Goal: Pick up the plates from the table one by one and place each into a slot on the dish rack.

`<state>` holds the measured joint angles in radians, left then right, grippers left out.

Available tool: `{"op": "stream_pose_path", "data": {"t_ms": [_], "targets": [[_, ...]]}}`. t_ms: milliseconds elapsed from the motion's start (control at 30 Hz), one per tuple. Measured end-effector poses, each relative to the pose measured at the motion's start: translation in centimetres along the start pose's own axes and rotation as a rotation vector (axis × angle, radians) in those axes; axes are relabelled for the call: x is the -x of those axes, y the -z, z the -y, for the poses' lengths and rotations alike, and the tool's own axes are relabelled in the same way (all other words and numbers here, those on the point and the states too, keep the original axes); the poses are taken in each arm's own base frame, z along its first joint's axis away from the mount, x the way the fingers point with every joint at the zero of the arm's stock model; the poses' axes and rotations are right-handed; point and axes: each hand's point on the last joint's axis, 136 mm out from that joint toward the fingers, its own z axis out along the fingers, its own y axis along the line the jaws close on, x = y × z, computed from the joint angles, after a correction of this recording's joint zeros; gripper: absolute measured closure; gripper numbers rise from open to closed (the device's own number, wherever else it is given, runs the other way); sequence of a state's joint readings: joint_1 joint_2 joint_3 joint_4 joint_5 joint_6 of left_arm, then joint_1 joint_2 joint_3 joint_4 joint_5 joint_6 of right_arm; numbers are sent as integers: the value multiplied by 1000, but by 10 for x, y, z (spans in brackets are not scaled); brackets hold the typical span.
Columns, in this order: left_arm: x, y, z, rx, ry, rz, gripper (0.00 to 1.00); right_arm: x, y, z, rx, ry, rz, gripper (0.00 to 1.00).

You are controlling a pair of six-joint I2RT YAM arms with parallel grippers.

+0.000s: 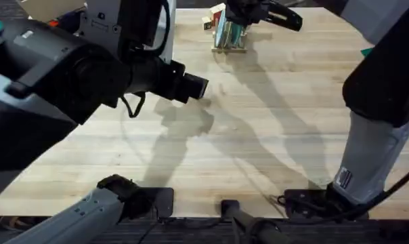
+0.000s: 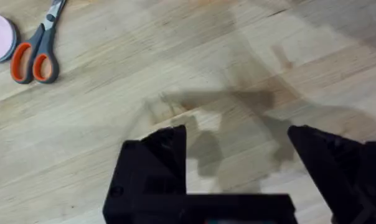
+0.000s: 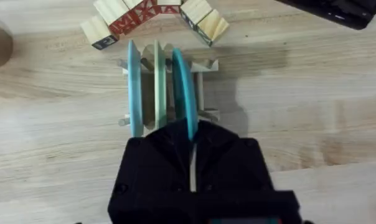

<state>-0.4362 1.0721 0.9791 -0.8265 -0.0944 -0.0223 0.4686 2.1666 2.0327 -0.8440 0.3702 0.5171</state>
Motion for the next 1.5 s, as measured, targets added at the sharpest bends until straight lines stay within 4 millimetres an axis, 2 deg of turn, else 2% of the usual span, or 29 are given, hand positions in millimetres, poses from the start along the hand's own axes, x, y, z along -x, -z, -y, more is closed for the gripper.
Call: {"op": "stream_pose_path", "data": {"t_ms": [533, 667, 1133, 1267, 1400, 1500], "targets": [[0, 0, 0, 0, 0, 0, 7, 0, 0, 0, 0, 0, 0, 904], [0, 0, 0, 0, 0, 0, 6, 0, 0, 0, 0, 0, 1, 854], [0, 0, 0, 0, 0, 0, 7, 0, 0, 0, 0, -1, 1, 850], [0, 0, 0, 0, 0, 0, 7, 0, 0, 0, 0, -1, 1, 770], [0, 0, 0, 0, 0, 0, 6, 0, 0, 0, 0, -1, 1, 605], [0, 0, 0, 0, 0, 0, 7, 0, 0, 0, -1, -1, 1, 524]]}}
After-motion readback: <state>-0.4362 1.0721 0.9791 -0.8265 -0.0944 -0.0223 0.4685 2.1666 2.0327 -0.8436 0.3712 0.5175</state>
